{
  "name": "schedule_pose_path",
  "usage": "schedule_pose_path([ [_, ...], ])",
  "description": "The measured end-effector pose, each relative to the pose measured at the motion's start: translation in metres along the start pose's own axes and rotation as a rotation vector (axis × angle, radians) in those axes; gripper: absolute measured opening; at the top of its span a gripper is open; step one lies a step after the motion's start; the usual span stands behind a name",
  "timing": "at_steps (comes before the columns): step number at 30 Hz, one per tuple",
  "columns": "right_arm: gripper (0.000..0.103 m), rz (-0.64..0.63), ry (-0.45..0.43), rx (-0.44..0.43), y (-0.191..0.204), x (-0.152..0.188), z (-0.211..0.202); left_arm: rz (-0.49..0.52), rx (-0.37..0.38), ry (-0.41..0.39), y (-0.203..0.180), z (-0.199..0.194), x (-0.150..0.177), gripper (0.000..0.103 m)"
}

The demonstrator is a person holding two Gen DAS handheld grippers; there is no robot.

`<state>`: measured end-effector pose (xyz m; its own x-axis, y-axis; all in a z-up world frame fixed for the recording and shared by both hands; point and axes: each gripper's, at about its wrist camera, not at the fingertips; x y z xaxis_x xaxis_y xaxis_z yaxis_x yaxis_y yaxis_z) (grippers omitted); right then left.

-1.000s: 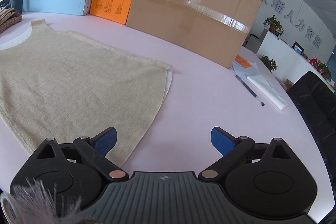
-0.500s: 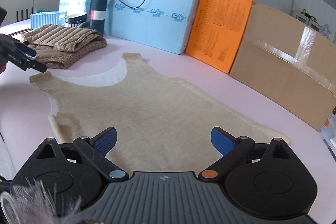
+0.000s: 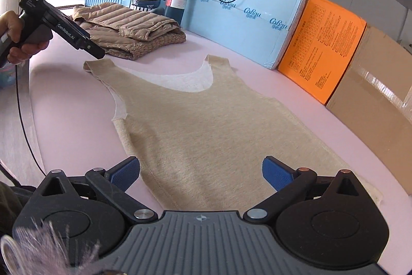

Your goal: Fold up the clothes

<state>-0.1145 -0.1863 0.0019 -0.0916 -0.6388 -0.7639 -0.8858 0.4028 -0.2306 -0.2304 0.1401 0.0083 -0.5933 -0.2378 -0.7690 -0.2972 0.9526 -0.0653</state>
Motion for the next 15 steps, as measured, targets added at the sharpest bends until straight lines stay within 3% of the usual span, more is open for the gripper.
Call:
schedule_pose_path([
  [2, 0.102, 0.044, 0.008, -0.045, -0.001, 0.003, 0.004, -0.004, -0.004, 0.008, -0.002, -0.001, 0.002, 0.103],
  [6, 0.102, 0.064, -0.041, -0.055, 0.003, 0.003, -0.002, 0.021, -0.104, 0.03, -0.009, 0.0, 0.006, 0.103],
  [15, 0.102, 0.035, -0.109, -0.063, 0.019, -0.002, -0.012, -0.038, -0.127, -0.018, -0.002, -0.01, 0.01, 0.103],
])
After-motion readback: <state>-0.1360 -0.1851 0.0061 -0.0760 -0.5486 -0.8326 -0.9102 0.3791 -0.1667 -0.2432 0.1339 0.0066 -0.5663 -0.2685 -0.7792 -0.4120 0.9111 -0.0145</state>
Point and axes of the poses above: each gripper's, at about its wrist camera, not at the fingertips, and z roughly the way its jaws point, y to its left, x to its underside
